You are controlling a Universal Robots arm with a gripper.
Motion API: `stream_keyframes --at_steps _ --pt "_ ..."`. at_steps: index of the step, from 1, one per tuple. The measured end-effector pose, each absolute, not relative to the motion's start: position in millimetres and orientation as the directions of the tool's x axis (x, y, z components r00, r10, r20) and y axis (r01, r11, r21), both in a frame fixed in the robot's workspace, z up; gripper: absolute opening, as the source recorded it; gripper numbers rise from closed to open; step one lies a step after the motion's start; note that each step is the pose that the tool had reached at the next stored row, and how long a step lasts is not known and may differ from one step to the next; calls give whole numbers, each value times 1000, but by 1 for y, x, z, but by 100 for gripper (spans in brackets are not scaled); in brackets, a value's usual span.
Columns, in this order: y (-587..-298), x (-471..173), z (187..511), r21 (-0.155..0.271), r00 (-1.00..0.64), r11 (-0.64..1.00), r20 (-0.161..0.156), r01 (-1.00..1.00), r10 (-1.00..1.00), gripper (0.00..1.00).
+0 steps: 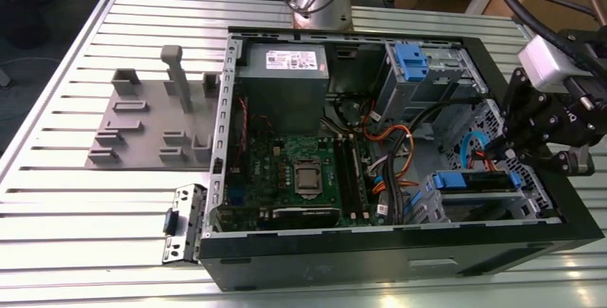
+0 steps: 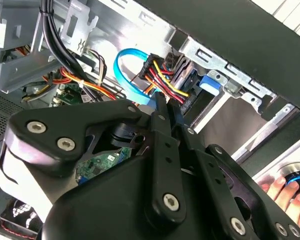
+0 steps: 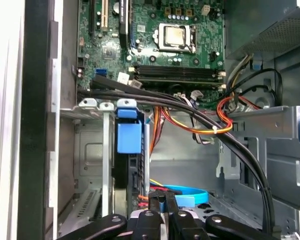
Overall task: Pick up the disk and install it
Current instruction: 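Insert the second disk wire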
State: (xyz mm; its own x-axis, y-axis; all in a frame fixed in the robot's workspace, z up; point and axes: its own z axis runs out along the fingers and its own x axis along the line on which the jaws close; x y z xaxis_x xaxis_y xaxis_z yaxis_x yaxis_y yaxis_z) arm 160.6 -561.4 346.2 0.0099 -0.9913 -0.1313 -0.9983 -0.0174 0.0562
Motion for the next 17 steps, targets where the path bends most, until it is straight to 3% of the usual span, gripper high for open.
stream_keyframes --at_steps 17 --pt "-579 153 339 56 46 -54 -132 -997 -990 16"
